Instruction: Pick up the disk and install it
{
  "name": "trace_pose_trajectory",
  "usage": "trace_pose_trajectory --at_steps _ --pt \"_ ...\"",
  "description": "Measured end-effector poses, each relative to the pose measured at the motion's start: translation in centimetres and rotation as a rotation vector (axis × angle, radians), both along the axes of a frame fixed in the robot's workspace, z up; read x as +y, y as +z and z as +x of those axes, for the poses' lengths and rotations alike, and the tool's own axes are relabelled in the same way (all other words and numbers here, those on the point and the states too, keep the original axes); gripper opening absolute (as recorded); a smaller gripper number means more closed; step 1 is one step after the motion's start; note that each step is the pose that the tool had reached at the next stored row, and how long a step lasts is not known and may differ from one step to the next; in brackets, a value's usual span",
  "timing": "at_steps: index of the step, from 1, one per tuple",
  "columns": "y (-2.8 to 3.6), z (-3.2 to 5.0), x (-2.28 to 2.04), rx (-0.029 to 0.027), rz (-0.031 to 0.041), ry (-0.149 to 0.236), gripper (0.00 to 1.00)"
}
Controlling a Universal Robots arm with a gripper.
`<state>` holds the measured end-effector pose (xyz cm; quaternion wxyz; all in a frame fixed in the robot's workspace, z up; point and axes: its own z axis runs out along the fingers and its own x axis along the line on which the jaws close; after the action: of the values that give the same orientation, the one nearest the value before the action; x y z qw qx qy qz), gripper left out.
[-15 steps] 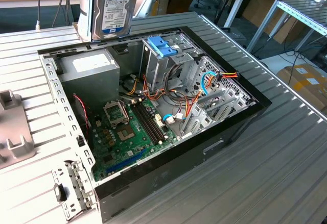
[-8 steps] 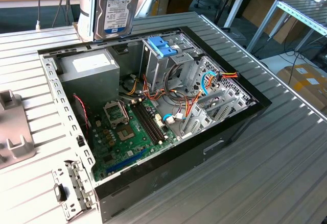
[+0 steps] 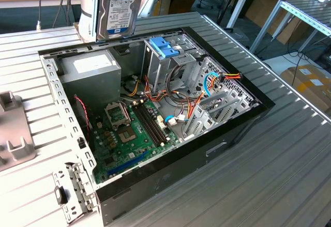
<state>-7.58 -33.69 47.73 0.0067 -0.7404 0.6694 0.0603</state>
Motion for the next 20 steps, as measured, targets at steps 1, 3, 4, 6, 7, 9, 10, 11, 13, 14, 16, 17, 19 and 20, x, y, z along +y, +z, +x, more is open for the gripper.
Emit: trace_pose_trajectory --at_steps 1,3,4,6,7,9,10,11,13,14,16,17,19,20 --pt "-0.01 0.04 0.0 -0.0001 0.0001 0.0 0.37" --pt "-0.01 0.14 0.0 0.0 0.0 0.0 0.37" --pt "-0.02 0.17 0.0 0.0 0.0 0.0 0.37" --pt "-0.03 0.27 0.0 0.0 0.0 0.0 0.37" --pt "-0.03 0.33 0.0 0.0 0.0 0.0 0.37" --pt "-0.04 0.44 0.0 0.0 0.0 0.0 0.37" --pt "-0.04 0.48 0.0 0.0 0.0 0.0 0.37" --pt "-0.05 0.57 0.0 0.0 0.0 0.0 0.37" --pt "-0.06 0.71 0.0 0.0 0.0 0.0 0.37" --pt "-0.06 0.75 0.0 0.0 0.0 0.0 0.37" --pt "-0.06 0.79 0.0 0.0 0.0 0.0 0.37" --pt "-0.07 0.82 0.0 -0.0001 0.0001 0.0 0.37" --pt "-0.07 0.87 0.0 0.0 0.0 0.0 0.37" --pt "-0.07 0.9 0.0 -0.0001 0.0 0.0 0.37"
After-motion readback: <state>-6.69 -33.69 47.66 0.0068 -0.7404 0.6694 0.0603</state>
